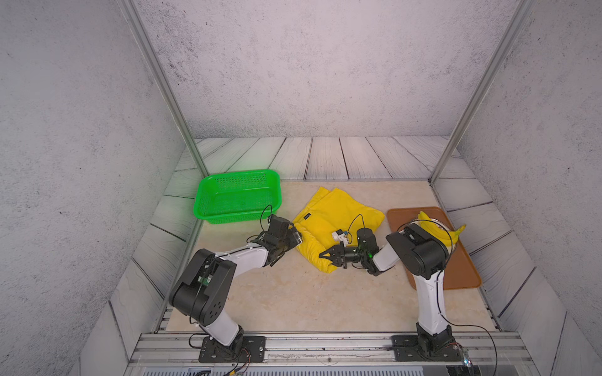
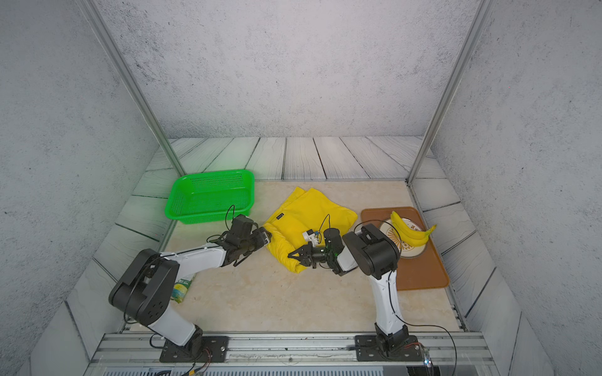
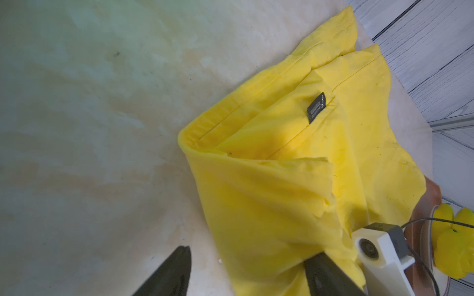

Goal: Roll up the shorts
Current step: Roll the shorts at the center of the board.

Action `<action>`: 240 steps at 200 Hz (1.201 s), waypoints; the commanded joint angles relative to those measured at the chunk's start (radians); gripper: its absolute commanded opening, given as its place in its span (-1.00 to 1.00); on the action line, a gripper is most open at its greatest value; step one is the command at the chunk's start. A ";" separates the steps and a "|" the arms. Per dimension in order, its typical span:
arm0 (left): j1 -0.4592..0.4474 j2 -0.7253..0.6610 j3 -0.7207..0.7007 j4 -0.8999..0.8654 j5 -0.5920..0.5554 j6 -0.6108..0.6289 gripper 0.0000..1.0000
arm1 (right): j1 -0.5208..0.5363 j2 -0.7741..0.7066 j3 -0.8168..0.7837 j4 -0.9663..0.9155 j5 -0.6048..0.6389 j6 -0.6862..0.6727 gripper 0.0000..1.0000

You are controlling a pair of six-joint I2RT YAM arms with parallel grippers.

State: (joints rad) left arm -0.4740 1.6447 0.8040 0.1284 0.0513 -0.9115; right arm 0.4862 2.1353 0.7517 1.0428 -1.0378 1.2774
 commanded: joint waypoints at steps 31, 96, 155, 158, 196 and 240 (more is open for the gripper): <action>-0.003 0.149 0.115 -0.154 -0.049 0.048 0.43 | -0.035 -0.114 -0.011 -0.464 0.101 -0.228 -0.37; -0.016 0.169 0.136 -0.193 -0.040 0.067 0.42 | -0.052 -0.448 0.071 -1.133 0.310 -0.671 -0.18; -0.044 0.202 0.152 -0.239 -0.009 0.071 0.41 | 0.169 -0.688 0.188 -1.456 0.786 -1.013 0.01; -0.046 0.206 0.154 -0.241 -0.005 0.071 0.40 | 0.191 -0.689 0.193 -1.459 0.814 -1.028 0.03; -0.060 0.228 0.137 -0.281 0.027 0.051 0.39 | 0.355 -0.646 0.229 -1.415 1.012 -1.131 0.19; -0.069 0.227 0.101 -0.295 0.071 0.037 0.38 | 0.441 -0.542 0.270 -1.380 1.156 -1.227 0.32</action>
State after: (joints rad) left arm -0.5148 1.8214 0.9707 0.0059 0.0494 -0.8654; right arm 0.8936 1.5429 0.9810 -0.3351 -0.0265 0.1417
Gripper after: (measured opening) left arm 0.691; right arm 0.658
